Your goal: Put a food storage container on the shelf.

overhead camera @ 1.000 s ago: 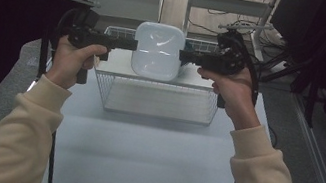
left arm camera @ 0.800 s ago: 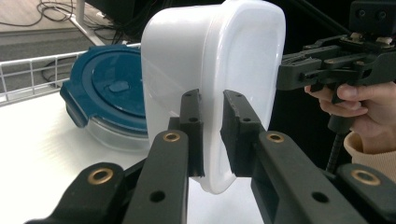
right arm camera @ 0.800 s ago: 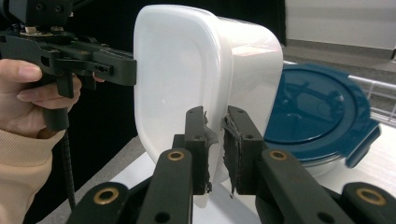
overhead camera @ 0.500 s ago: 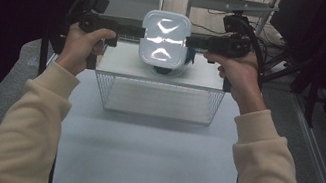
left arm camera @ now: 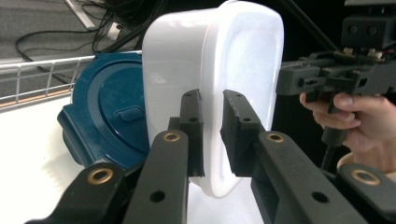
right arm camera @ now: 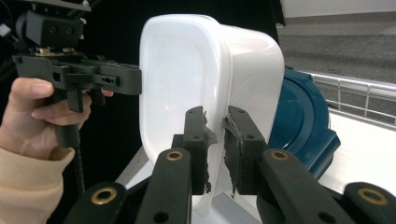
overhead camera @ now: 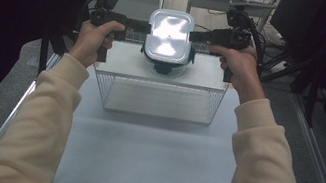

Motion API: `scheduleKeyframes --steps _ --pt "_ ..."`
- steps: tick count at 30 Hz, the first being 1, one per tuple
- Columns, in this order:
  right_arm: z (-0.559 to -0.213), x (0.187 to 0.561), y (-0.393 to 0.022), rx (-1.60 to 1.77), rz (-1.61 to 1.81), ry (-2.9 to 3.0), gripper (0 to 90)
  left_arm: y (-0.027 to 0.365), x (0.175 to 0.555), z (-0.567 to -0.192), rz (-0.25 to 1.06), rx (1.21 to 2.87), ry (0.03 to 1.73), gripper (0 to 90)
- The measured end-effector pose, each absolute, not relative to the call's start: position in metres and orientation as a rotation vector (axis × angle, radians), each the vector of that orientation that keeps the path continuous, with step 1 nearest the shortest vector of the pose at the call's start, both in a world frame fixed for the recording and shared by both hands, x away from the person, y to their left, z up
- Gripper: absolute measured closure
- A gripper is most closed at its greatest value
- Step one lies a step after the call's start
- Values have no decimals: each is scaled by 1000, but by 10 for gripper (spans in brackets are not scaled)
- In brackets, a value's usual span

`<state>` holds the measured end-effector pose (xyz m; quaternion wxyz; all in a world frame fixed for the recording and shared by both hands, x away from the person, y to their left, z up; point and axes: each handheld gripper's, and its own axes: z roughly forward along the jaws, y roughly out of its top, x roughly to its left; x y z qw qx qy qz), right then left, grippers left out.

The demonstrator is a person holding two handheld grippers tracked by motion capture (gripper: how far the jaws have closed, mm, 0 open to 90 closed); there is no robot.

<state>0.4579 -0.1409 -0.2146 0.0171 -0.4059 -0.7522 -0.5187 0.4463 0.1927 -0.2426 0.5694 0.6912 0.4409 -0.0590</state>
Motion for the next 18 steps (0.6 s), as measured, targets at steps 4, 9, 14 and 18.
scheduleKeyframes --steps 4,9,14,18 --pt "-216 469 -140 -1304 -1587 -2291 762 193 457 -244 -186 1599 1069 776" --pt "-221 488 -142 -1372 -1540 -2195 731 195 473 -253 -275 1534 1112 759" --pt "-229 504 -145 -1423 -1511 -2092 708 195 484 -261 -316 1482 1133 748" --pt "-234 510 -145 -1450 -1510 -2032 697 197 490 -267 -342 1450 1138 742"
